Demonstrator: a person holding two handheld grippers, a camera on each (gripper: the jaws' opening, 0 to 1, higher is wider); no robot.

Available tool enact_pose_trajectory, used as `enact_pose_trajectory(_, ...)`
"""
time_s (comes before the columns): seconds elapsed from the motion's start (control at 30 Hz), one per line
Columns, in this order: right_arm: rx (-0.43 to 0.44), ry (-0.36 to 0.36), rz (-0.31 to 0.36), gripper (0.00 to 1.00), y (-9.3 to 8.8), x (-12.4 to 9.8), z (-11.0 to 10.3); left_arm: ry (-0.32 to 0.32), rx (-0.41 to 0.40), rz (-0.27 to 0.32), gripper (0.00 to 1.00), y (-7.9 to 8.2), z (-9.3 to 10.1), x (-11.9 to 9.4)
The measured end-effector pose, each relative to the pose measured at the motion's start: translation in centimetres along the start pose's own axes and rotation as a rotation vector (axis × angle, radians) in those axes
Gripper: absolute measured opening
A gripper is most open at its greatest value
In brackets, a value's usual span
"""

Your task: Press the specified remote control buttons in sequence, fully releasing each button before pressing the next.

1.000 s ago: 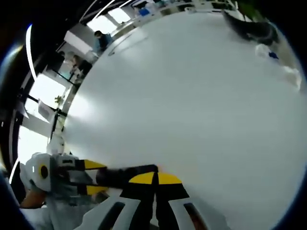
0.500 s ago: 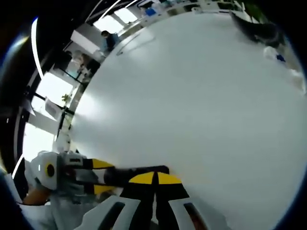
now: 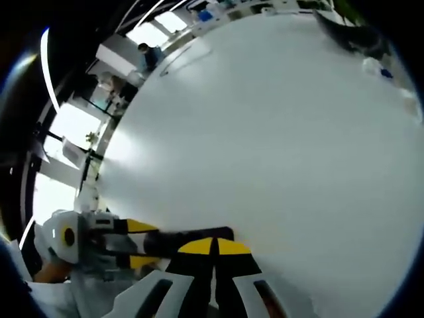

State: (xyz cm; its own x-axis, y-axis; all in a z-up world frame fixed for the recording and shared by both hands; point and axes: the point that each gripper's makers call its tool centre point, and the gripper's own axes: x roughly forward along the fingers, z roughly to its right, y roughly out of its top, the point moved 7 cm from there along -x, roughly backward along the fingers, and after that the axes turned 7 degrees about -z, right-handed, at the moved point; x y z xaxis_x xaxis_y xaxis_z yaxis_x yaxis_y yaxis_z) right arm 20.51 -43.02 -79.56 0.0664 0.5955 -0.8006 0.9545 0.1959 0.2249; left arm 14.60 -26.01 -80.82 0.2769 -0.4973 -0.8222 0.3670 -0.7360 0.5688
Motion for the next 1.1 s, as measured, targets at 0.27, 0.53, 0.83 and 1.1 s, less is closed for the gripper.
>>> enact_pose_trajectory(0.27,0.035,-0.021,0.028,0.0,-0.3,0.0,-0.2,-0.001,0.018,0.005,0.24,0.0,0.0,0.0)
enact_pose_trajectory(0.53,0.051,-0.064,0.067,0.0,-0.4,0.2,-0.3,-0.023,0.019,0.016,0.24,-0.1,-0.3,0.1)
enact_pose_trajectory(0.83,0.088,-0.148,0.131,0.0,-0.8,0.4,-0.8,-0.019,0.017,0.019,0.24,-0.1,-0.2,0.1)
enact_pose_trajectory(1.1,0.107,-0.199,0.171,0.0,-1.0,0.5,-1.1,-0.014,0.012,0.027,0.24,-0.2,-0.2,0.1)
